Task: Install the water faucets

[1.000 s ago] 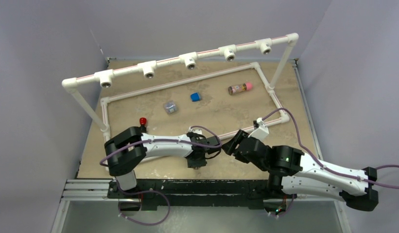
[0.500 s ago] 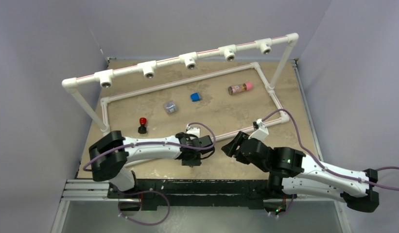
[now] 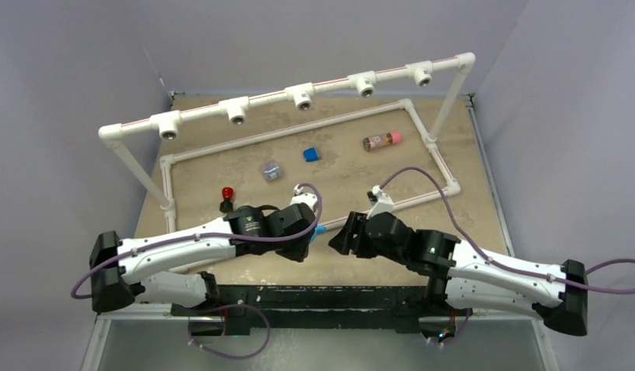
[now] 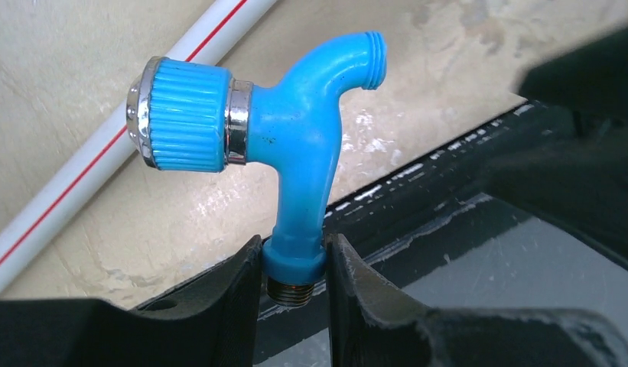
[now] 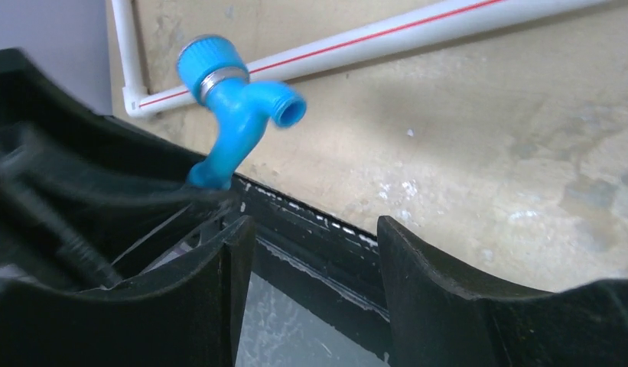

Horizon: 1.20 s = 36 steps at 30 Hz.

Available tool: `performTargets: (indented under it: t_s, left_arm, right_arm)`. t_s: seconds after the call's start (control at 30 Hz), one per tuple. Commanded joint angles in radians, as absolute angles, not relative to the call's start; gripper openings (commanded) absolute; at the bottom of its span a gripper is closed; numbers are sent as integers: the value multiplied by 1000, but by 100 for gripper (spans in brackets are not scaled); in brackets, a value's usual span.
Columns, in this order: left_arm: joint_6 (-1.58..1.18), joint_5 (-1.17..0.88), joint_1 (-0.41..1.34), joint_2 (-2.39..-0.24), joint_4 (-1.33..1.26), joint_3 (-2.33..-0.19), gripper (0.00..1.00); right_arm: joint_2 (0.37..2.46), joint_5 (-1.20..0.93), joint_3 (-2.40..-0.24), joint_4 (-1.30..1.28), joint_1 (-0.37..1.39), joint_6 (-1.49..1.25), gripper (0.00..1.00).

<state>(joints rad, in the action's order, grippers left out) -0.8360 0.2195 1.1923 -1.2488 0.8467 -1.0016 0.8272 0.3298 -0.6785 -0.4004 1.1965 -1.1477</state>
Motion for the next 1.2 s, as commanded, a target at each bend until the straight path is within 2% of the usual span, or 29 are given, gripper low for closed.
performTargets:
  t_s: [0.0, 0.13, 0.3, 0.63, 0.93, 1.17]
  left_arm:
    - [-639, 153, 1192, -1147, 856, -1086, 0]
    - [-555, 95, 1192, -1100, 856, -1123, 0]
    - [-469, 37, 1192, -1077, 853, -1160, 0]
    - [-369, -126, 1192, -972, 740, -1203, 0]
    - [-319, -183, 1192, -966, 730, -1222, 0]
    - [-310, -133, 1192, -967, 736, -1227, 0]
  right_arm:
    - [877, 127, -687, -207, 1081, -1011, 63]
    - [848, -41, -678, -75, 982, -954, 64]
    - [803, -164, -663, 53, 966, -965, 66]
    - [726, -247, -636, 68, 959, -1016, 66]
    - [681, -351, -623, 150, 959, -1093, 61]
    - [626, -387, -575, 188, 958, -1169, 49]
